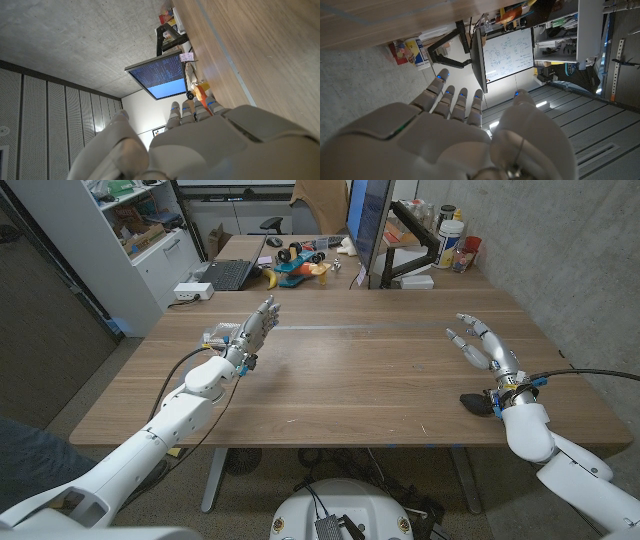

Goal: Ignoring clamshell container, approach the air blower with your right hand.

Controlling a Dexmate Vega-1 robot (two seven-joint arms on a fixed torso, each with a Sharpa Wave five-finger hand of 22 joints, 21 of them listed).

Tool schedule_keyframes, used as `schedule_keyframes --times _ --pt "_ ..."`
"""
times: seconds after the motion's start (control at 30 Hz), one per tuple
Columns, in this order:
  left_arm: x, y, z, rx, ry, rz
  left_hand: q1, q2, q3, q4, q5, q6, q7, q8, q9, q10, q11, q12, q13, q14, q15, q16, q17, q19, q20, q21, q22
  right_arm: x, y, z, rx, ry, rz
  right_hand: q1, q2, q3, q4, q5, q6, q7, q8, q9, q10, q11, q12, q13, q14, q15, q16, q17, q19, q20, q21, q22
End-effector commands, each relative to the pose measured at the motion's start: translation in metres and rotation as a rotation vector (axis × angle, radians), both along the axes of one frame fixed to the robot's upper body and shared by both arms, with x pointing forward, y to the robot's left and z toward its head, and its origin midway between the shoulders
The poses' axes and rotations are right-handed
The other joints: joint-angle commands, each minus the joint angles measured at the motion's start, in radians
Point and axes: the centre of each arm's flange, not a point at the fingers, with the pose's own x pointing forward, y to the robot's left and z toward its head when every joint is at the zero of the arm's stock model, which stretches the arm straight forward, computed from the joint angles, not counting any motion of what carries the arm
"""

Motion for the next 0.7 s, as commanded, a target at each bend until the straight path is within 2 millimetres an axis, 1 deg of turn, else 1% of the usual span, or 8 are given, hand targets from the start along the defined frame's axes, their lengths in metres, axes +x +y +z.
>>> schedule_keyframes --times 0.03,0.17,0.4,0.47,0.7 --pt "0.0012 0.0026 0.0016 -0.001 -0.001 -0.003 0.0 0.008 0.004 -0.004 0.0 0.006 0.004 0.0 0.006 0.006 0.002 -0.004 0.004 -0.002 0.004 0.003 0.001 -0.03 0.006 -0.005 0.005 -0.007 -0.0013 -0.0045 -0.035 0.007 -0.046 0.009 0.0 0.005 -0.006 0.01 0.008 0.0 0.004 0.002 0.008 -0.001 0.002 0.006 0.003 -0.02 0.006 0.002 0.0 -0.003 -0.006 0.005" --pt "0.0 0.0038 0.0038 -0.001 -0.008 0.001 0.0 0.009 0.004 -0.005 0.0 0.007 0.005 0.0 0.006 0.007 0.004 -0.004 0.004 -0.002 0.005 0.003 0.001 -0.03 0.005 -0.007 0.005 -0.0107 -0.0027 -0.0064 -0.048 0.005 -0.063 0.008 -0.001 0.003 -0.007 0.01 0.009 -0.001 0.004 0.002 0.009 -0.002 0.002 0.006 0.001 -0.018 0.005 0.002 -0.001 0.0 -0.009 0.005" --pt "-0.0005 0.0038 0.0062 0.001 -0.013 -0.001 0.0 0.009 0.003 -0.006 -0.001 0.009 0.005 0.0 0.006 0.01 0.003 -0.003 0.004 -0.002 0.005 0.003 0.001 -0.029 0.005 -0.01 0.005 -0.0148 -0.0044 -0.0096 -0.047 0.002 -0.086 0.003 -0.004 0.0 -0.007 0.014 0.01 -0.007 0.001 0.002 0.016 -0.01 0.002 0.006 -0.015 0.016 -0.001 0.0 -0.011 0.018 -0.025 0.005" --pt "-0.0001 0.0037 0.0065 -0.004 -0.013 -0.002 0.0 0.01 0.003 -0.006 -0.001 0.01 0.004 0.0 0.006 0.01 0.004 -0.004 0.004 -0.002 0.004 0.003 0.001 -0.029 0.005 -0.011 0.005 -0.0149 -0.0042 -0.0099 -0.055 0.004 -0.095 0.002 -0.004 0.0 -0.007 0.015 0.011 -0.009 0.001 0.002 0.018 -0.013 0.003 0.006 -0.015 0.021 -0.001 0.0 -0.012 0.022 -0.027 0.005" --pt "0.0011 0.0034 0.0079 -0.002 -0.014 -0.001 0.0 0.01 0.003 -0.006 -0.001 0.011 0.005 0.0 0.006 0.01 0.003 -0.004 0.004 -0.002 0.003 0.003 0.001 -0.029 0.007 -0.014 0.005 -0.0143 -0.0036 -0.0108 -0.098 0.019 -0.125 0.0 -0.003 -0.001 -0.007 0.016 0.013 -0.017 0.001 0.002 0.022 -0.019 0.003 0.006 -0.016 0.023 -0.001 -0.001 -0.022 0.033 -0.037 0.005"
